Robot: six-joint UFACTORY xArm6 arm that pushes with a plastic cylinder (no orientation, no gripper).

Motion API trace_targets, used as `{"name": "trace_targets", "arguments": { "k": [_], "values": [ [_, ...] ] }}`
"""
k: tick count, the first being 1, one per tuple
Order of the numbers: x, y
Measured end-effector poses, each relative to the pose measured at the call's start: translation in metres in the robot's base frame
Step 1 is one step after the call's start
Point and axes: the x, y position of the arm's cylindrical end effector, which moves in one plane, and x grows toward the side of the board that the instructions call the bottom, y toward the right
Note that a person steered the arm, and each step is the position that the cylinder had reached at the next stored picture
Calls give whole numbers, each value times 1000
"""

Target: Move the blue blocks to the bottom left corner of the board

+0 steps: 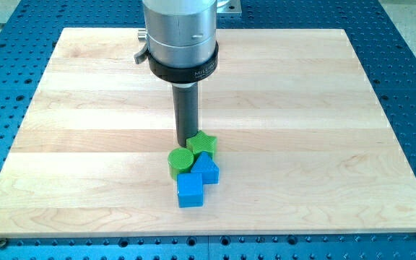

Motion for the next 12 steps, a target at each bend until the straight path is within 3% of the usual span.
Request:
{"name": "trace_targets", "arguments": {
  "k": [4,6,8,9,10,11,12],
  "values": [
    [30,0],
    [-76,-13],
    [-72,1],
    [-41,24],
    [-5,113],
    [29,136],
    [87,112]
  ]
}}
